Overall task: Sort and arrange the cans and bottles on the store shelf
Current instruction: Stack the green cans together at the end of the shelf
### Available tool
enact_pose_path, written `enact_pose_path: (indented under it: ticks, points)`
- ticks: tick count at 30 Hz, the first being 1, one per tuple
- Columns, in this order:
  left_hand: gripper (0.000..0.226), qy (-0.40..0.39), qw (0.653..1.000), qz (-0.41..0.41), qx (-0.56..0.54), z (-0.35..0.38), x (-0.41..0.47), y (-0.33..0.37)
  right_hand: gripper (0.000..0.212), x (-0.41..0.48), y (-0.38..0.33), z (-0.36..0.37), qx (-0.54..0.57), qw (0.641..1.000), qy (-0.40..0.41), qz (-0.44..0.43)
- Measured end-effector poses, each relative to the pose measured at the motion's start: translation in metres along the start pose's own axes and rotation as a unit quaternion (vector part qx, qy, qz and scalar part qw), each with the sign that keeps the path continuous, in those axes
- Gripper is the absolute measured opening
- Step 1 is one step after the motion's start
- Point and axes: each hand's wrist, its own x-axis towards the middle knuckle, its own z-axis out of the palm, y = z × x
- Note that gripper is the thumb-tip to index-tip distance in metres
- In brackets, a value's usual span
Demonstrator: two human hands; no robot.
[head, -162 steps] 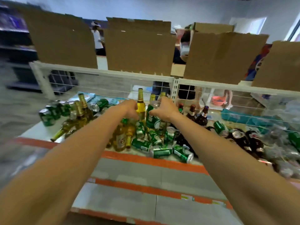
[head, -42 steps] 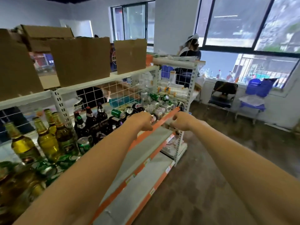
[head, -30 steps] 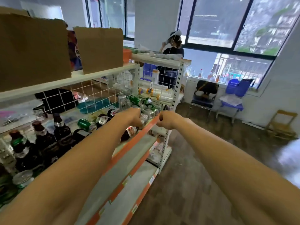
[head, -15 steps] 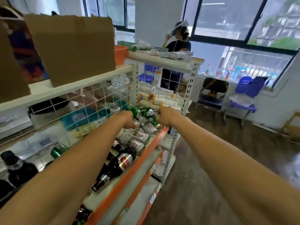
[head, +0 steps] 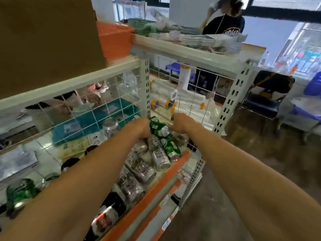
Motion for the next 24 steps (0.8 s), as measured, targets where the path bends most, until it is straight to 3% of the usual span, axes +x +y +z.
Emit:
enact_pose_path:
  ticks: [8,14,18,24]
  points:
    - [0.034,0.012,0.999,-0.039,0.005,0.023,0.053,0.0,0.06,0.067,0.002,0.058,0.051,0.998,-0.034,-0.024]
    - [0.037,0.016,0.998,-0.047,-0.026,0.023,0.06,-0.014,0.058,0.084,-0.008,0.076,0.068,0.997,-0.027,0.008]
    - [0.038,-0.002,0.998,-0.04,-0.054,0.017,0.048,-0.018,0.061,0.079,-0.012,0.062,0.106,0.994,0.004,0.01]
    - [0.027,-0.003,0.998,-0.033,-0.045,0.003,0.008,-0.02,0.071,0.039,-0.028,0.011,0.103,0.99,0.066,-0.064]
